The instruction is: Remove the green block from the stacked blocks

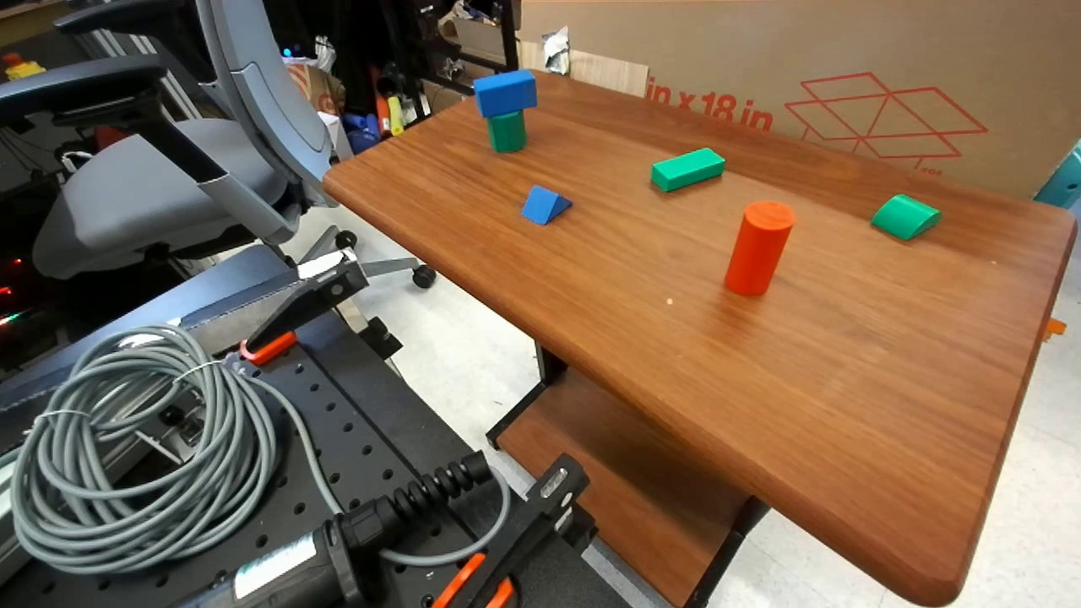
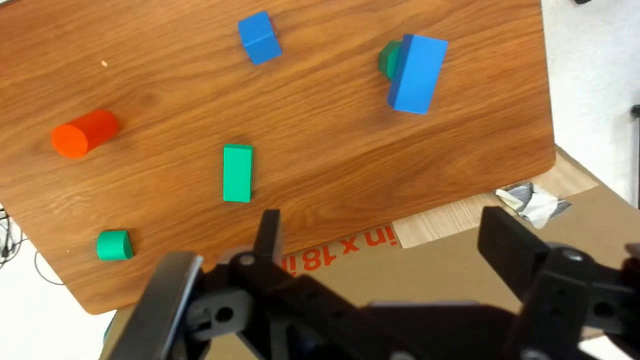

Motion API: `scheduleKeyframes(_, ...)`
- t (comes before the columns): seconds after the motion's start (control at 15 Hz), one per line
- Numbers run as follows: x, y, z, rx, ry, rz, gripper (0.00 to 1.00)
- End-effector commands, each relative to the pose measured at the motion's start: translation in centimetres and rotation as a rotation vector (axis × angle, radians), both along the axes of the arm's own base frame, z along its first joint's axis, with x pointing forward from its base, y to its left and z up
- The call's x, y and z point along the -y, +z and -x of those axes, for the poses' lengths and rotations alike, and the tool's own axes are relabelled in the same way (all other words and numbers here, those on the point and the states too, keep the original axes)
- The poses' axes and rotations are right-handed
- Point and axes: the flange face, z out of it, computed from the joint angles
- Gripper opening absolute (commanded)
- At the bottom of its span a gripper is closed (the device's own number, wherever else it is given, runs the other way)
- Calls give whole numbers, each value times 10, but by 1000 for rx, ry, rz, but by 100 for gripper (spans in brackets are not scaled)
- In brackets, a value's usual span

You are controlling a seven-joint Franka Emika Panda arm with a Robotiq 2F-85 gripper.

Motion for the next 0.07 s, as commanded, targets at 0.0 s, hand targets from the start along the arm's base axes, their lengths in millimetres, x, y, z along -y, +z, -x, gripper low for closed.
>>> scheduleKeyframes(0.0,1,-5,-1,-8,-2,2,100)
